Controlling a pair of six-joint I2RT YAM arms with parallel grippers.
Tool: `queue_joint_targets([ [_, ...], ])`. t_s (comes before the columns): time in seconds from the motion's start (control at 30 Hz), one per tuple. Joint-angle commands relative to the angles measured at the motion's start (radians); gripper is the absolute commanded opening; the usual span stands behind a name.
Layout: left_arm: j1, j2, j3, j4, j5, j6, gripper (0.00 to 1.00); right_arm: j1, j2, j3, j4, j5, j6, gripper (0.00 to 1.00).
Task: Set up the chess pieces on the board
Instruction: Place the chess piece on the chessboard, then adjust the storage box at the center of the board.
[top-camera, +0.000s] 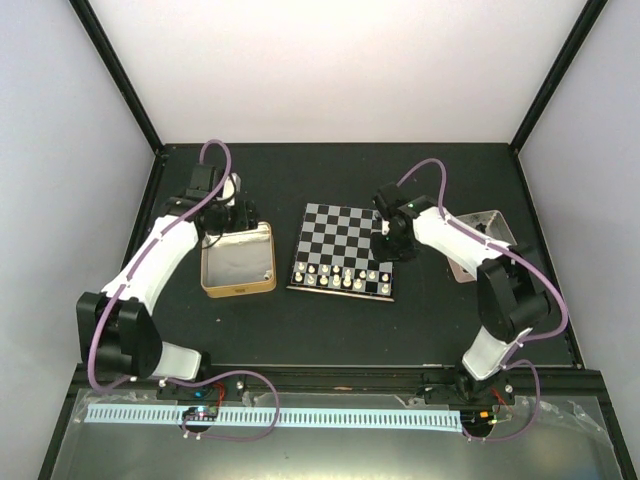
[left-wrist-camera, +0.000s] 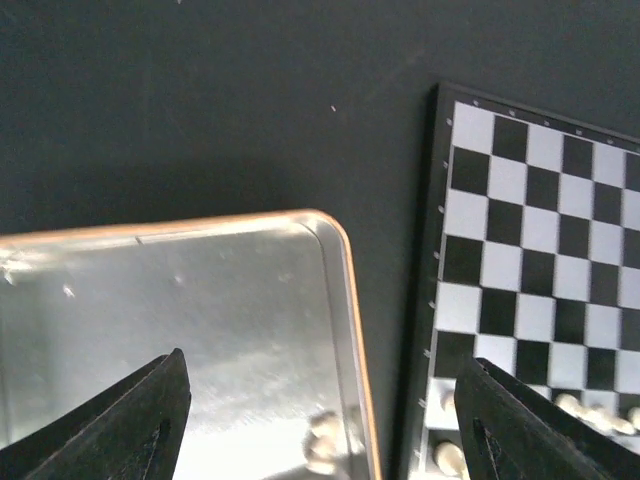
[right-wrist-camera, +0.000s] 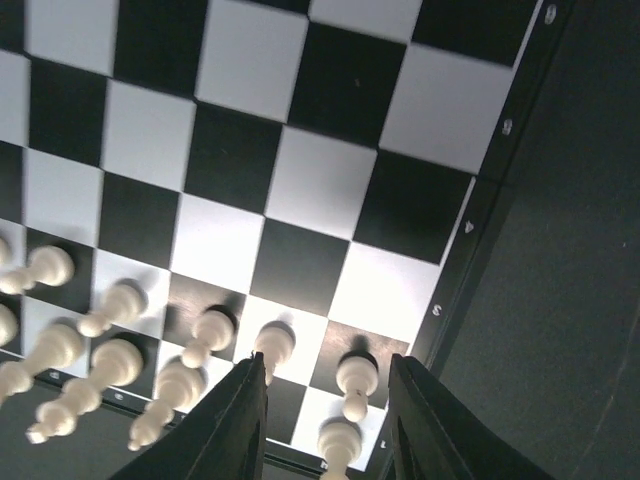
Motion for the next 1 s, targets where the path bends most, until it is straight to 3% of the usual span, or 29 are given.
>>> queue_joint_targets([
  [0.0, 0.005, 0.079, 0.079, -0.021, -0.113, 0.189, 0.74, 0.001, -0.042, 0.033, 0.051, 0.003, 0.011, 0.36],
  [0.27, -0.01, 0.307, 0.176, -0.126, -0.37, 0.331, 0.74, 0.001, -0.068, 0.012, 0.088, 0.009, 0.008, 0.36],
  [0.47, -0.026, 0.354, 0.186, -0.114, -0.511, 0.385, 0.77, 0.001, -0.067, 0.004, 0.111, -0.015, -0.001, 0.37],
  [0.73, -0.036, 0.447, 0.259, -0.108, -0.52, 0.435, 0.8, 0.001, -0.064, 0.004, 0.12, -0.022, -0.012, 0.37],
  [0.97, -0.039, 0.562, 0.345, -0.135, -0.429, 0.514, 0.74, 0.002, -0.062, 0.007, 0.128, -0.027, -0.004, 0.37],
])
